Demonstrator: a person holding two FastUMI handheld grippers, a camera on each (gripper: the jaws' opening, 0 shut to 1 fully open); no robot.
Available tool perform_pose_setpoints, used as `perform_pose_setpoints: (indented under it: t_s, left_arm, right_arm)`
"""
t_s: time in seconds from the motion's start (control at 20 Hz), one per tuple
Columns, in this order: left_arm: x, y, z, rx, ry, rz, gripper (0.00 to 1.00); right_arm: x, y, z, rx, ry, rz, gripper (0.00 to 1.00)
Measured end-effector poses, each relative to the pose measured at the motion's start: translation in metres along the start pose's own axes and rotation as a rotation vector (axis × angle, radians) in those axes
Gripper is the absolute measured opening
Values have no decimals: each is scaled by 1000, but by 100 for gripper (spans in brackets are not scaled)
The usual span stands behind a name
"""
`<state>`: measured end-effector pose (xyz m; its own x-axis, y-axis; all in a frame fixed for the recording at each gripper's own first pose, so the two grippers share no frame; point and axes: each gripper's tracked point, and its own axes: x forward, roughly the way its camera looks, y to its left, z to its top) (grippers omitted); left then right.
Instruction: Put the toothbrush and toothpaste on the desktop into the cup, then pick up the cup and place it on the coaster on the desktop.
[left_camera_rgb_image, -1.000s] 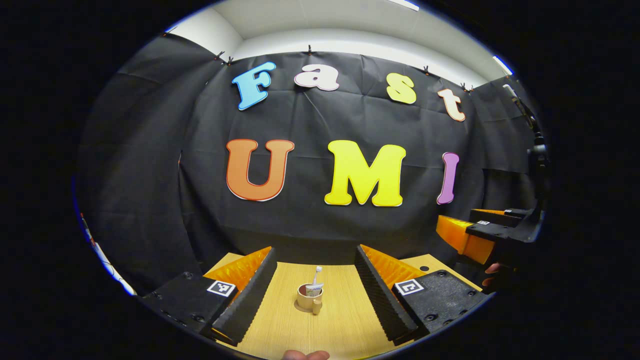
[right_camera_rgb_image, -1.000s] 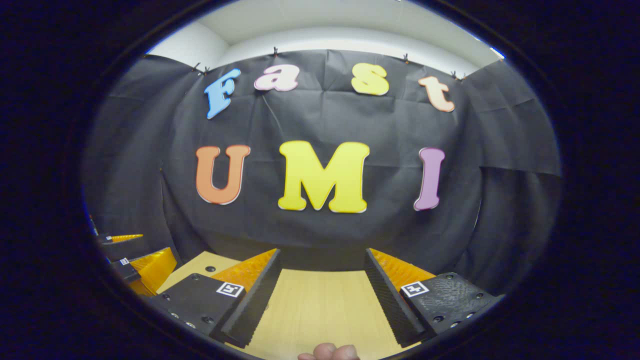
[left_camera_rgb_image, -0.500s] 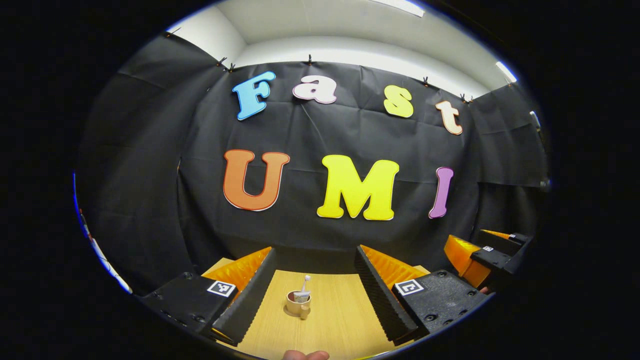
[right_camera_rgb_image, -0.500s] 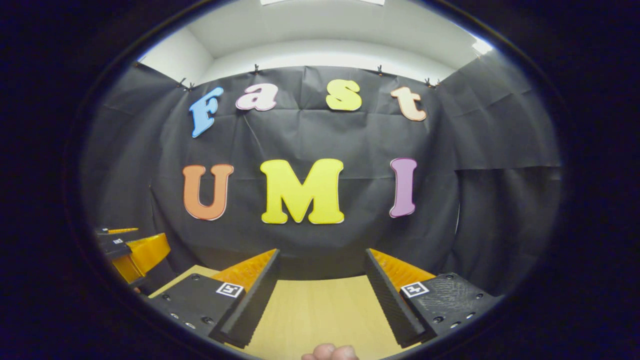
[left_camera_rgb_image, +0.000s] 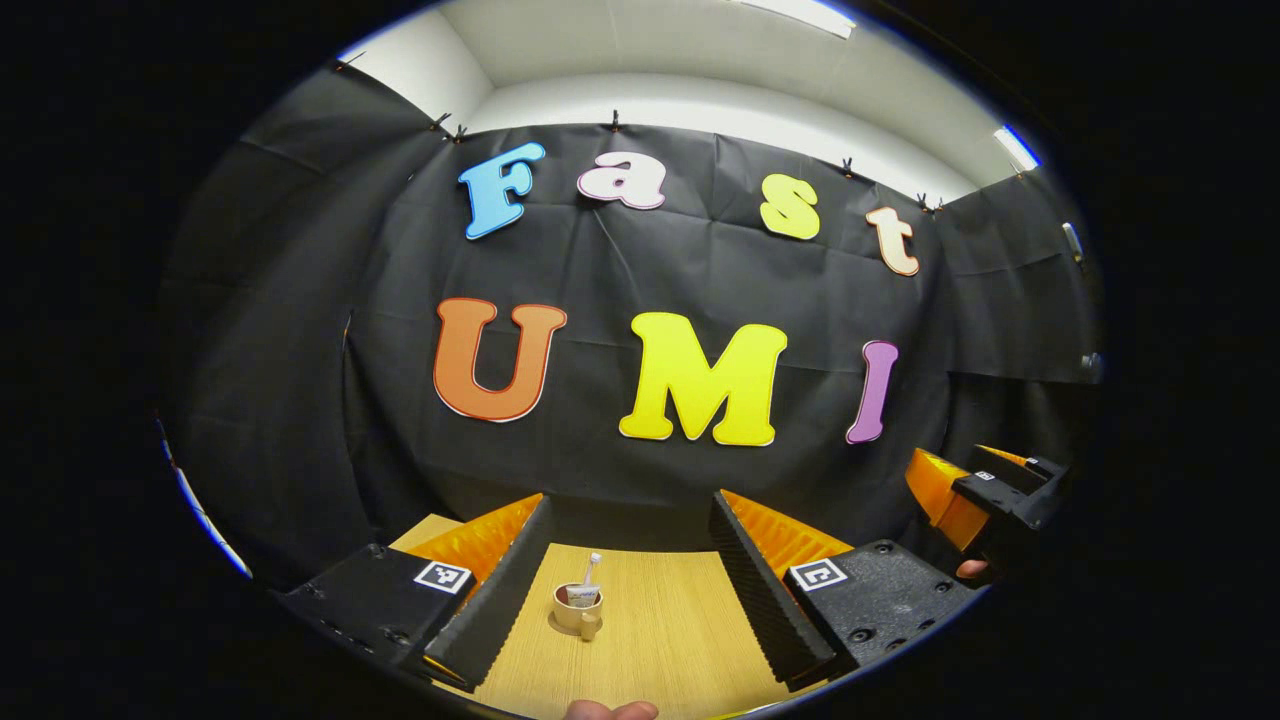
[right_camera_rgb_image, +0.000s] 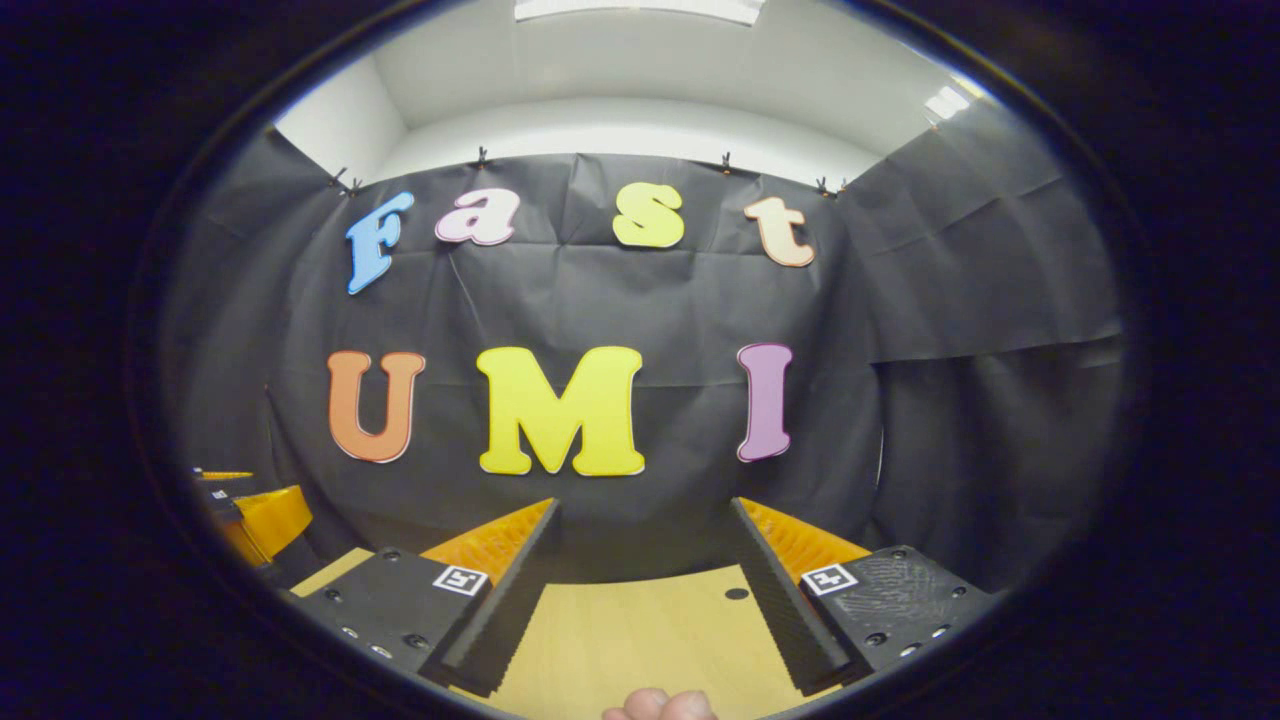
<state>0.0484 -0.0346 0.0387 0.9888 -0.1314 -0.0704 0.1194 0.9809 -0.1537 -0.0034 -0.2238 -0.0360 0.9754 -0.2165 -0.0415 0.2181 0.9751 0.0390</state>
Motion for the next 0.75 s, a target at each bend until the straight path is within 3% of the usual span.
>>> perform_pose_setpoints:
  t_s: [0.75]
  left_arm:
    - [5, 13, -3, -11, 4, 35, 99]
  right_arm:
    - [12, 21, 1, -21, -3, 43, 96]
